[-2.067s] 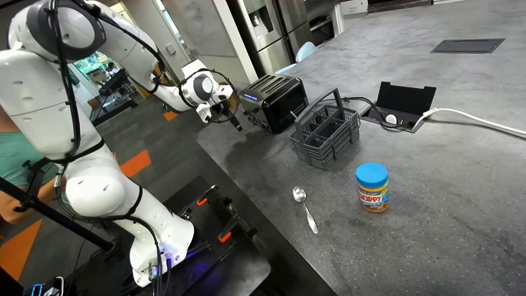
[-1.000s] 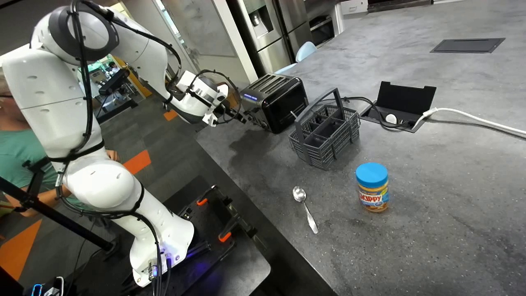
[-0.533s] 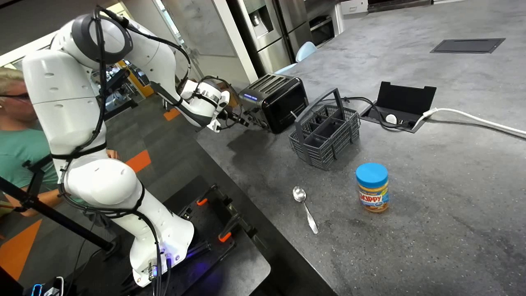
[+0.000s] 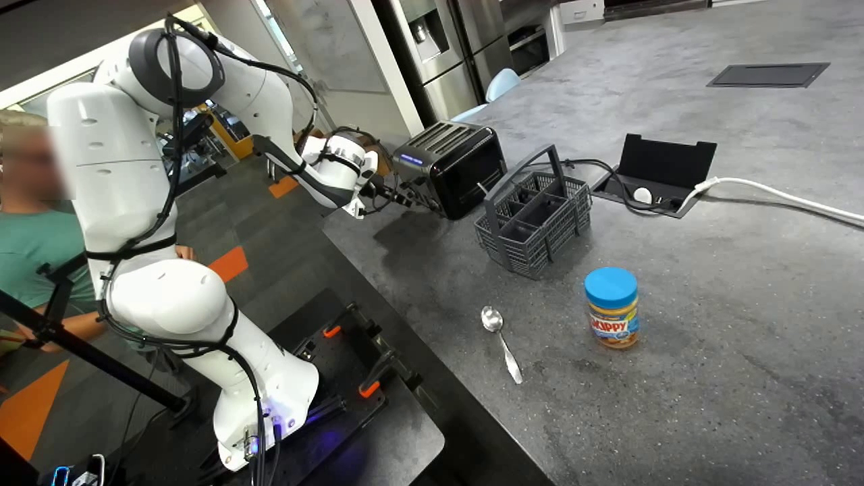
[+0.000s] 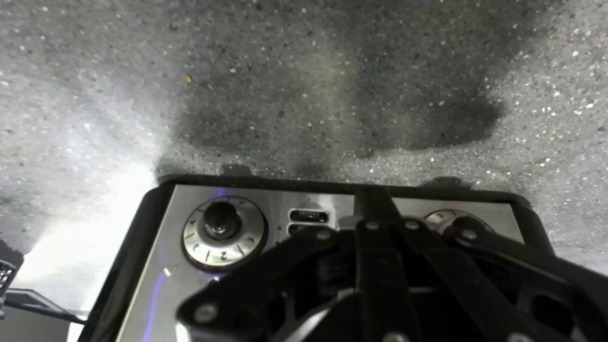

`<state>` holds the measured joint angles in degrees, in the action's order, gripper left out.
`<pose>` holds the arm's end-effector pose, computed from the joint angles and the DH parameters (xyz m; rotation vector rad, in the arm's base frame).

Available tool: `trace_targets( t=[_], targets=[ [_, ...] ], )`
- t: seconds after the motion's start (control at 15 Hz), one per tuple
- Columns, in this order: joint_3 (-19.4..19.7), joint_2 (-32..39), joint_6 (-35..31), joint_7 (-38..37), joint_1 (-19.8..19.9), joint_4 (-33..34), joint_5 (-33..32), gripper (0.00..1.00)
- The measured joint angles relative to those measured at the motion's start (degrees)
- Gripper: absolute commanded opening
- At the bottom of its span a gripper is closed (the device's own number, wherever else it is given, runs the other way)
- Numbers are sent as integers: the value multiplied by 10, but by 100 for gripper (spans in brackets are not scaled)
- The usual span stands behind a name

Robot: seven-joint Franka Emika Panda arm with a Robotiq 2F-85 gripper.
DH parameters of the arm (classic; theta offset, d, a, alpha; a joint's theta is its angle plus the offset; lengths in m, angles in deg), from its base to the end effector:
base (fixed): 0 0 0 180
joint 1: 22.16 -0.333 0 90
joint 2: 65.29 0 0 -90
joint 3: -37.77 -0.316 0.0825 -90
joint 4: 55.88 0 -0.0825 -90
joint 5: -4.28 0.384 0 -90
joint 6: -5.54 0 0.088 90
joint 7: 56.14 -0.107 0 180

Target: Push the toaster lever up

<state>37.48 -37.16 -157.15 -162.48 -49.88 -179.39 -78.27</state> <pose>0.4557 0.3011 0.1645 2.9693 -0.0050 0.8115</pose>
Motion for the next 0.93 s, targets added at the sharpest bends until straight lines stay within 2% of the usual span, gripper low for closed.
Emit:
trace_targets(
  t=[0.33, 0.93],
  targets=[
    [-2, 7, 0, 5, 0, 1, -4, 0],
    [-1, 31, -1, 5, 0, 30, -52, 0]
  ],
)
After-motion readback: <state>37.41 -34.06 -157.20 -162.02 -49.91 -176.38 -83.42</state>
